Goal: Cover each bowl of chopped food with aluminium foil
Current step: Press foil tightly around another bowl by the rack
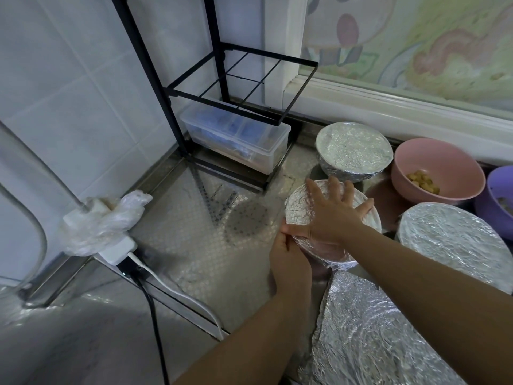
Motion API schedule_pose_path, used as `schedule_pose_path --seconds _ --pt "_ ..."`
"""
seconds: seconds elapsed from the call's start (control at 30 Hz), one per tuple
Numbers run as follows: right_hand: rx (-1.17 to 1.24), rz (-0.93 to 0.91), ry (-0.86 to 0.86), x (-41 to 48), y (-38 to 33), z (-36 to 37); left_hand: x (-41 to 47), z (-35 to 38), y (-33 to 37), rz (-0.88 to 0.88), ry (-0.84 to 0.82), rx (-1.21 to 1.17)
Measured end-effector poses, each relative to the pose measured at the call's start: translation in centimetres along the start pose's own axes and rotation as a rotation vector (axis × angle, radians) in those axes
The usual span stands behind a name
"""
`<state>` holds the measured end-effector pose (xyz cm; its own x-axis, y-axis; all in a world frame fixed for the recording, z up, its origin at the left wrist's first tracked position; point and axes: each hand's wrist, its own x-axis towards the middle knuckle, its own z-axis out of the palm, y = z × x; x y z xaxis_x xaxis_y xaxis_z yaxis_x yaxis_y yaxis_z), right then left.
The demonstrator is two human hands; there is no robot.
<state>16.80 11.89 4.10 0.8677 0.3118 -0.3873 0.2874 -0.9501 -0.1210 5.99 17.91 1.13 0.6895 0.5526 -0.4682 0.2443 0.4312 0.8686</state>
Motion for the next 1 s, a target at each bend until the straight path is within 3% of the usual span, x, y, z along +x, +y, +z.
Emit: schedule_pose_path --seconds 0.2,0.37,0.53,0.7,1.0 --pt "-0.013 0.008 0.006 0.0 0.0 0.1 0.6 -0.9 0.0 -0.038 -0.081 0.126" --pt "-0.014 0.013 -0.008 0.0 -0.1 0.3 2.0 -3.4 2.1 -0.055 -0.279 0.194" --pt "0.068 0.019 -0.009 -0.1 -0.1 -0.1 4.6 -3.3 4.7 -0.007 -0.263 0.08" --pt "0.09 0.052 0.126 -0.4 1.9 -1.1 5.4 -0.4 5.0 0.02 -0.337 0.076" --pt "0.235 0.047 0.122 -0.9 3.7 -1.0 4.5 1.5 3.7 0.081 -0.17 0.13"
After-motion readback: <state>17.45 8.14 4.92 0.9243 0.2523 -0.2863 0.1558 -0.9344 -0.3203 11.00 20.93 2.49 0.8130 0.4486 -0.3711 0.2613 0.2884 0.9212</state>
